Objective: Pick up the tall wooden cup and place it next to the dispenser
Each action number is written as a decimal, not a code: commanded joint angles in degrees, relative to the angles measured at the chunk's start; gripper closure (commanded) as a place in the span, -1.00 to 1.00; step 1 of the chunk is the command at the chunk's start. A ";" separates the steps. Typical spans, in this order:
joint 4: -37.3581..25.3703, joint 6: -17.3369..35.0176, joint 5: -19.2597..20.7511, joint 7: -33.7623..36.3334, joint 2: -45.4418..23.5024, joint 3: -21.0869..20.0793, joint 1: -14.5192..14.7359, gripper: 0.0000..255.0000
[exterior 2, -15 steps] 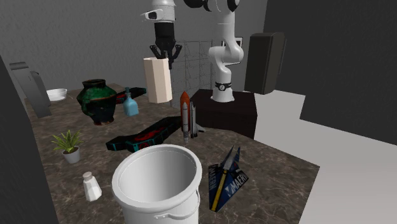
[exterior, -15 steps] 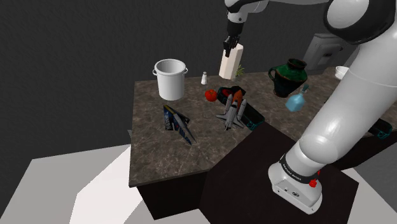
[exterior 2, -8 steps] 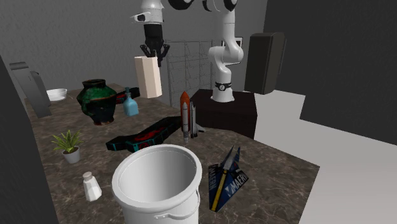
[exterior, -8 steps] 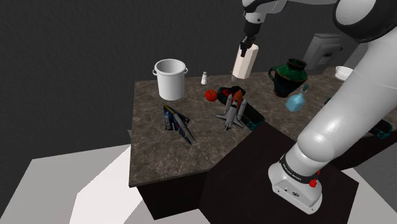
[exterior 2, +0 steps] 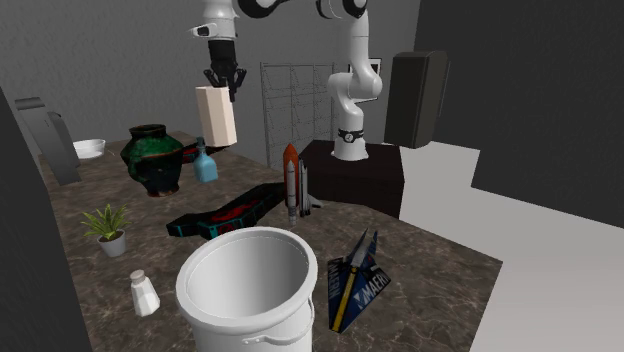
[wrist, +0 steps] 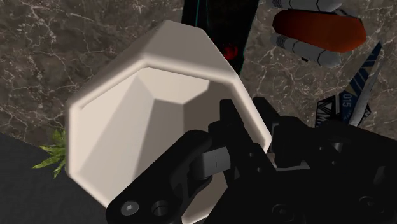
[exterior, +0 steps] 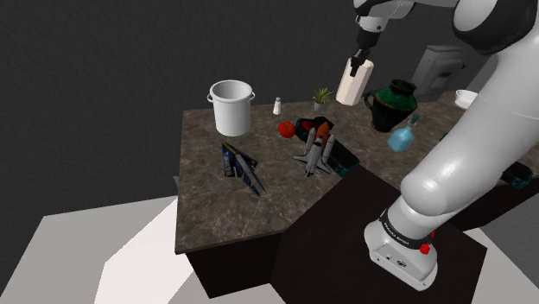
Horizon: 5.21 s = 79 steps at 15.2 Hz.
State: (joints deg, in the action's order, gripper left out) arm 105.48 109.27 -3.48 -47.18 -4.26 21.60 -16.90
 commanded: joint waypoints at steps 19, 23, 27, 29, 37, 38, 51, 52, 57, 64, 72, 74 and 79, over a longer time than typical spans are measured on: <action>-13.40 -2.50 -7.27 -23.88 -13.66 7.88 -14.96 1.00; -11.06 0.33 -7.69 -24.24 -14.24 7.70 -14.91 1.00; -8.97 3.08 -8.23 -24.66 -15.02 7.48 -14.94 1.00; -8.02 4.43 -8.54 -24.89 -15.48 7.35 -14.98 1.00; -4.80 9.62 -10.06 -25.98 -17.76 6.69 -15.29 1.00; -4.46 10.25 -10.28 -26.13 -18.09 6.59 -15.35 1.00; -1.28 17.99 -13.55 -28.34 -23.23 4.87 -16.46 1.00; -1.13 18.55 -13.83 -28.53 -23.68 4.70 -16.57 1.00; -0.58 21.29 -15.25 -29.46 -26.06 3.80 -17.20 1.00; -0.34 24.91 -17.28 -30.79 -29.67 2.35 -18.21 1.00; -0.59 27.49 -18.79 -31.76 -32.61 1.13 -19.08 1.00; -0.59 27.49 -18.79 -31.76 -32.61 1.13 -19.08 1.00; -0.60 27.48 -18.78 -31.76 -32.60 1.14 -19.08 -1.00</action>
State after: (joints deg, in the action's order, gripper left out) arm 104.89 136.75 -22.26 -78.94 -36.87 22.73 -35.98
